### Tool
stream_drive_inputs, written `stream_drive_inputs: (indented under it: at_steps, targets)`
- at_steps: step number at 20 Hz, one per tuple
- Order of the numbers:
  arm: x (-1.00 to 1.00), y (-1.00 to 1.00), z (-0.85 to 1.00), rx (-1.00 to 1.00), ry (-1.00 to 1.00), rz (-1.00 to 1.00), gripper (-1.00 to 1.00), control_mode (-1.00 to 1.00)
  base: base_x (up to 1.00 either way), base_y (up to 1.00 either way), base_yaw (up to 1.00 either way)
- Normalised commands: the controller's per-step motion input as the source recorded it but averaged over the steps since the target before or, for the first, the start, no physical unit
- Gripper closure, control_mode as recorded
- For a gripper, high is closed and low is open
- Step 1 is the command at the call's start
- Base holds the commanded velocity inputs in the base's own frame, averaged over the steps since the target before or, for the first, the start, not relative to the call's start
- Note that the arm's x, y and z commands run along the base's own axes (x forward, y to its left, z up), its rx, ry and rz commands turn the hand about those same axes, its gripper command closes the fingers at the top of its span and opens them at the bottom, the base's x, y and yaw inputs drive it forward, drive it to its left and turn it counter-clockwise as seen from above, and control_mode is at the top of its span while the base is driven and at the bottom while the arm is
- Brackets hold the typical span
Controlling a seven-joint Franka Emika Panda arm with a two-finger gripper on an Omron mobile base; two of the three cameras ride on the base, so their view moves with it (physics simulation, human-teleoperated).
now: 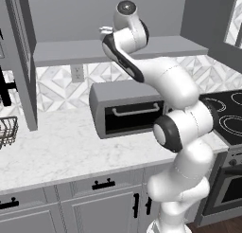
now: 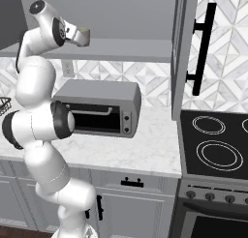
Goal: Gather all objects into one cabinet and sort the glasses and bowls to opposite sides.
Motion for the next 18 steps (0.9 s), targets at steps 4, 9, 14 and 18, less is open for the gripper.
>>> stream_drive_inputs:
  at_steps: [4, 9, 14, 18]
  targets:
    - [0.68, 0.0, -0.01, 0.0, -0.01, 0.0, -1.0, -1.0, 0.0, 0.0, 0.0]
    - [0.63, 0.0, 0.0, 0.0, 0.0, 0.0, -1.0, -1.0, 0.0, 0.0, 0.0]
    - [0.52, 0.02, 0.0, 0.0, 0.0, 0.0, -1.0, -1.0, 0.0, 0.0, 0.0]
    - [0.42, 0.02, 0.0, 0.0, 0.0, 0.0, -1.0, -1.0, 0.0, 0.0, 0.0]
